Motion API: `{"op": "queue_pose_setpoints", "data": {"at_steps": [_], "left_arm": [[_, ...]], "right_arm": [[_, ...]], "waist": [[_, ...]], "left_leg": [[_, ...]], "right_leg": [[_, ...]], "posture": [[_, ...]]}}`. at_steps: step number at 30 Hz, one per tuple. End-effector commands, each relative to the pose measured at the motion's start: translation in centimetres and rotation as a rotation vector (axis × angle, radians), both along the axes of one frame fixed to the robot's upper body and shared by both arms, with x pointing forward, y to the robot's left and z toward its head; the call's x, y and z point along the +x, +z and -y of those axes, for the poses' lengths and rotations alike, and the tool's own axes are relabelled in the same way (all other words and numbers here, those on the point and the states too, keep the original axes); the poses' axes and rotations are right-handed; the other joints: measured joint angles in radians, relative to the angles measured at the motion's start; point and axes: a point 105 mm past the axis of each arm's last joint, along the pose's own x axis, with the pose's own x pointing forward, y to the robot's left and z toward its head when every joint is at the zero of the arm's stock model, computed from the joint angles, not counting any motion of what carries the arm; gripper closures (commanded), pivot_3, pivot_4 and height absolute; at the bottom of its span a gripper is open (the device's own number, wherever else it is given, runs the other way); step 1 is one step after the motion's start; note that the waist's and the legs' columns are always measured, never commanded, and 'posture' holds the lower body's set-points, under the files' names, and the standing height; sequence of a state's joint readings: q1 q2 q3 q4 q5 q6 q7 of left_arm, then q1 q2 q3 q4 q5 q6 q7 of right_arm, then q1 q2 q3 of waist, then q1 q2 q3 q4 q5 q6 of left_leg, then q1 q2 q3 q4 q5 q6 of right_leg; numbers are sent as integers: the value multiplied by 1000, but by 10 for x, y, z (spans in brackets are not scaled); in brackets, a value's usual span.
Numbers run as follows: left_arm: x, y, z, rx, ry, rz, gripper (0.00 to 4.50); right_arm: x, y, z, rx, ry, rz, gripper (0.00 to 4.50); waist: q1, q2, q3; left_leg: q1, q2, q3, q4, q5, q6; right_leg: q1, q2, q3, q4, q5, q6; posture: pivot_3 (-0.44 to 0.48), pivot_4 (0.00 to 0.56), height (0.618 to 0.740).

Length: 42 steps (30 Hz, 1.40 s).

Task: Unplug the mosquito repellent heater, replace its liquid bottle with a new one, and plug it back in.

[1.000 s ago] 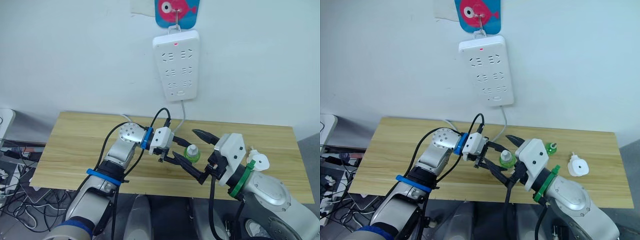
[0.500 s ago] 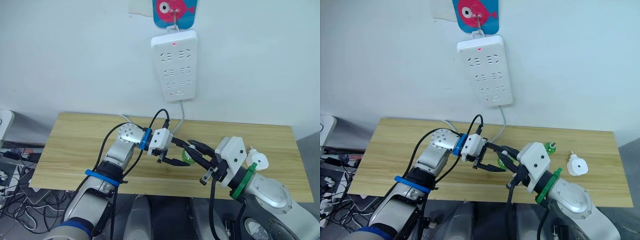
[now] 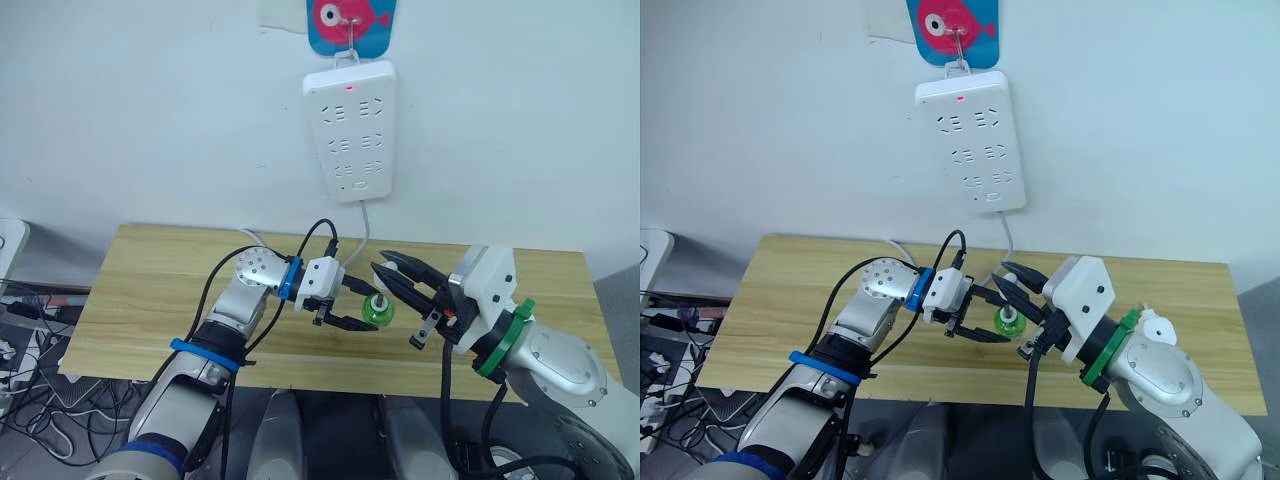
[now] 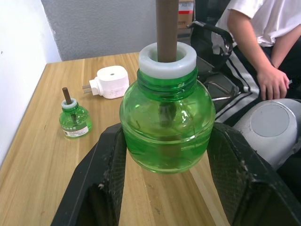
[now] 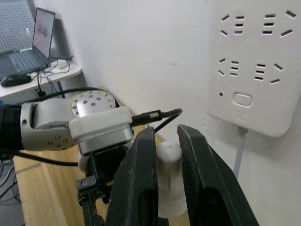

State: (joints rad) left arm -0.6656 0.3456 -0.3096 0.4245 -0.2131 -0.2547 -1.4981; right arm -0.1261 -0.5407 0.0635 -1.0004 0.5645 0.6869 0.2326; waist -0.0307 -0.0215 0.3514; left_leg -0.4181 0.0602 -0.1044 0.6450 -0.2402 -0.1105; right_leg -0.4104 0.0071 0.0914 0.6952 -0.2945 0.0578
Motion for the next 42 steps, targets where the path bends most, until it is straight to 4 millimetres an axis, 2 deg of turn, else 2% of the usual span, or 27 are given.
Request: {"op": "queue_pose_setpoints", "data": {"at_steps": [1,4,10,15,16,20,27,34,36,38,42], "left_arm": [[5,3,-3,-21,23,32,2330],[5,1,-7,-42,43,36,2330],[6,2,-14,-74,101,44,2330],[-3,1,-25,-66,130,28,2330],[-4,2,-26,-65,133,26,2330],[-9,1,-32,-48,143,14,2330],[-9,6,-38,-32,151,18,2330],[-11,6,-35,-34,145,15,2330],[-10,7,-33,-36,142,14,2330],[-10,7,-32,-36,140,14,2330],[-7,5,-30,-39,139,20,2330]], "right_arm": [[7,14,20,34,-140,71,4175],[30,0,36,73,-291,27,4175],[74,-54,56,111,-504,-49,4175],[102,-88,76,174,-647,-53,4175],[105,-91,77,185,-657,-50,4175],[118,-123,74,188,-665,-81,4175],[132,-155,85,165,-732,-104,4175],[132,-170,82,170,-710,-139,4175],[129,-171,79,182,-690,-144,3394],[127,-168,77,192,-676,-140,2949],[117,-165,77,202,-664,-132,1584]], "waist": [[0,0,0],[0,0,0],[0,0,0],[0,0,1],[1,1,2],[3,2,4],[6,3,5],[7,5,11],[7,5,11],[6,6,11],[6,7,13]], "left_leg": [[0,0,0,0,0,0],[0,0,0,0,0,0],[1,0,1,0,0,0],[1,0,3,-1,0,0],[1,1,3,-2,0,0],[2,1,4,-2,0,0],[2,1,5,-2,0,0],[2,1,5,-2,0,0],[2,1,5,-2,0,0],[2,1,5,-2,0,0],[2,1,6,-2,0,0]], "right_leg": [[0,0,0,0,0,0],[0,0,0,0,0,0],[-1,0,1,1,0,0],[-2,0,3,1,0,0],[-2,0,3,1,0,0],[-2,0,4,2,0,0],[-2,0,5,1,0,0],[-3,1,5,2,0,0],[-3,1,5,2,0,0],[-3,1,5,2,0,0],[-3,1,6,1,0,0]], "posture": [[22,325,740],[25,327,740],[58,358,740],[78,377,740],[82,381,740],[97,384,740],[122,395,740],[118,402,740],[111,402,740],[107,402,740],[92,406,740]]}}
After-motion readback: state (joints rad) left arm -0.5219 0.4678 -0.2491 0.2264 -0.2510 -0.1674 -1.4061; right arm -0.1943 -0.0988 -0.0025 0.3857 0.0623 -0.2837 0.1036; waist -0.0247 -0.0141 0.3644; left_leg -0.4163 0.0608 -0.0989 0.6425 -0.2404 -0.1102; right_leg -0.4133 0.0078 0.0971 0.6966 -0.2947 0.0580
